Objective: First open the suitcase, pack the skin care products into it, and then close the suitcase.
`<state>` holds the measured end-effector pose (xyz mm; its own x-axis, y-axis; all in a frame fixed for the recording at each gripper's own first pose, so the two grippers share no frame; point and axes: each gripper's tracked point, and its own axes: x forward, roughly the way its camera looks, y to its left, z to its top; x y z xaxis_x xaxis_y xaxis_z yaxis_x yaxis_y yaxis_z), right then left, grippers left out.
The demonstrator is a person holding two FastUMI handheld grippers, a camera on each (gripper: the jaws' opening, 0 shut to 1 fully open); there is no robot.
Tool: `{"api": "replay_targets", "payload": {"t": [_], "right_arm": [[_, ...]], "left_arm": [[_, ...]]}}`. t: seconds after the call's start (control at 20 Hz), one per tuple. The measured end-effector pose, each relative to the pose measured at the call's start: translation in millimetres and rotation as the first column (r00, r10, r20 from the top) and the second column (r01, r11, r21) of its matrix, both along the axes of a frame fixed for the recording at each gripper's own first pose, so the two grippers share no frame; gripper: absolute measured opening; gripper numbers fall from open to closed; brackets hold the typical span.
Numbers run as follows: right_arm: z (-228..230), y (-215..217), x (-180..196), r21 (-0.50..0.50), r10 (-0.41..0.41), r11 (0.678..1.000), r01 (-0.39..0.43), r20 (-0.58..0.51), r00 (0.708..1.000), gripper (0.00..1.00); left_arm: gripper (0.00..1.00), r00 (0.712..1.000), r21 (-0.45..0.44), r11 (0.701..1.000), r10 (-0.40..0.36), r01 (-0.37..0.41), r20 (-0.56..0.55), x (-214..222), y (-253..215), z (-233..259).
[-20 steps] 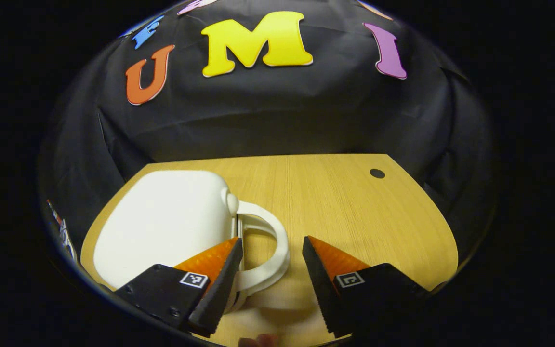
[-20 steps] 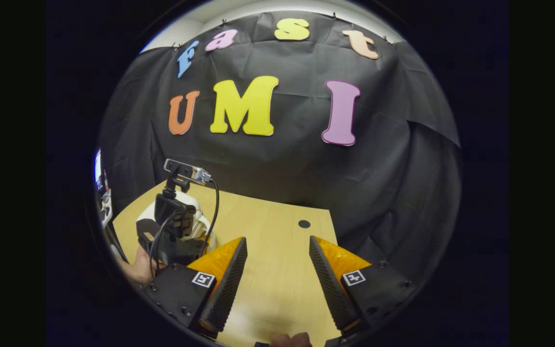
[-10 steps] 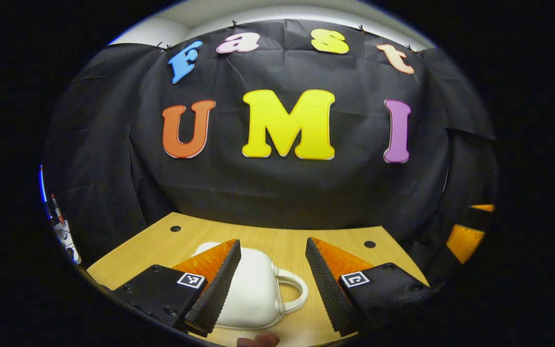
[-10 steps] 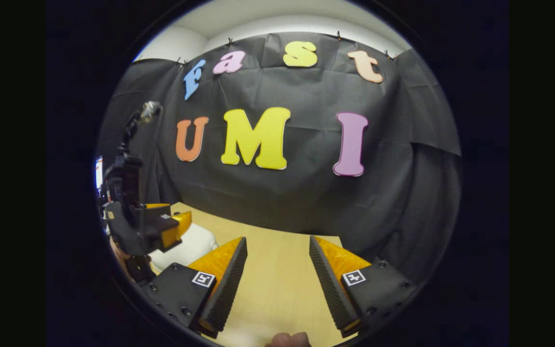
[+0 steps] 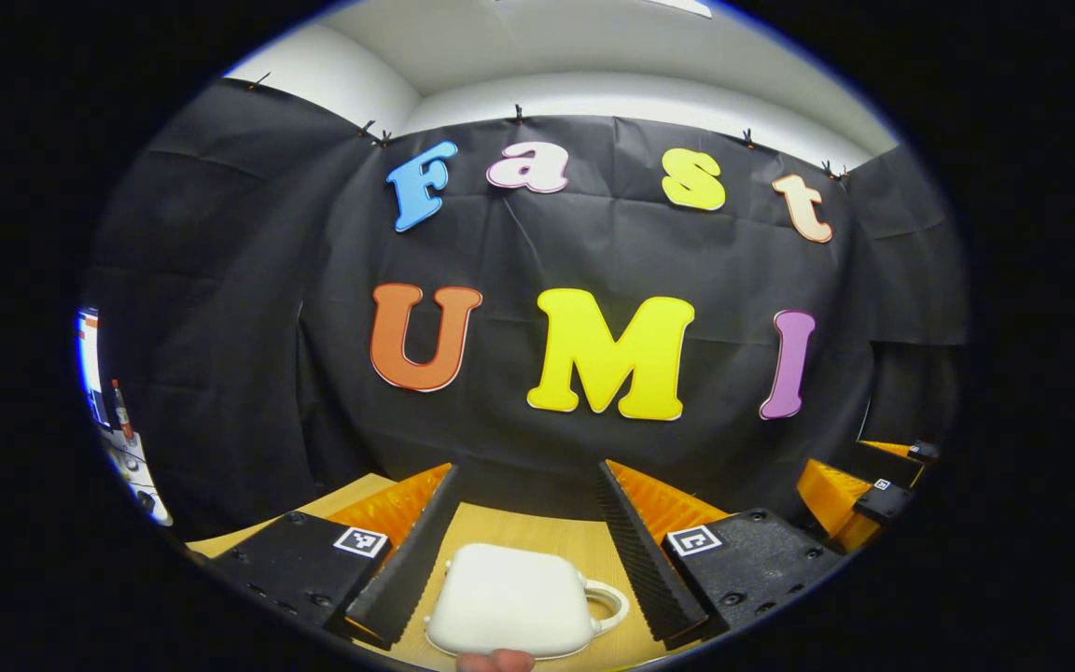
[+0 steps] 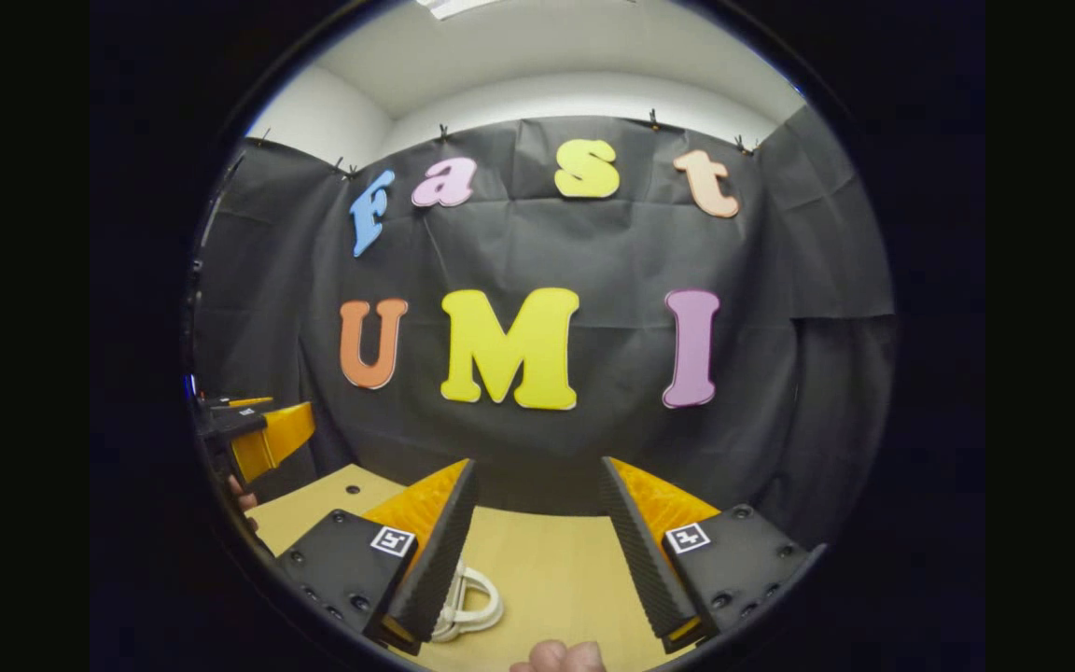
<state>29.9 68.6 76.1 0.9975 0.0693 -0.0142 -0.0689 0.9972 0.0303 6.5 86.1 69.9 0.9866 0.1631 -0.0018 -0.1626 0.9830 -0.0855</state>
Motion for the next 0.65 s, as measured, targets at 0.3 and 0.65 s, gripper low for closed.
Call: {"api": "replay_targets", "payload": {"t": [0.3, 0.65], "right_arm": [[8, 41, -5, -0.020, 0.013, 1.000, -0.013, 0.032, 0.999, 0.78], [8, 52, -10, -0.011, -0.009, 1.000, 0.009, 0.044, 0.999, 0.78]], "left_arm": [[0.96, 1.000, -0.030, 1.000, -0.005, 0.005, 0.007, -19, 25, -4], [0.96, 1.000, 0.013, 1.000, -0.011, 0.011, 0.012, -32, 39, -5]]}}
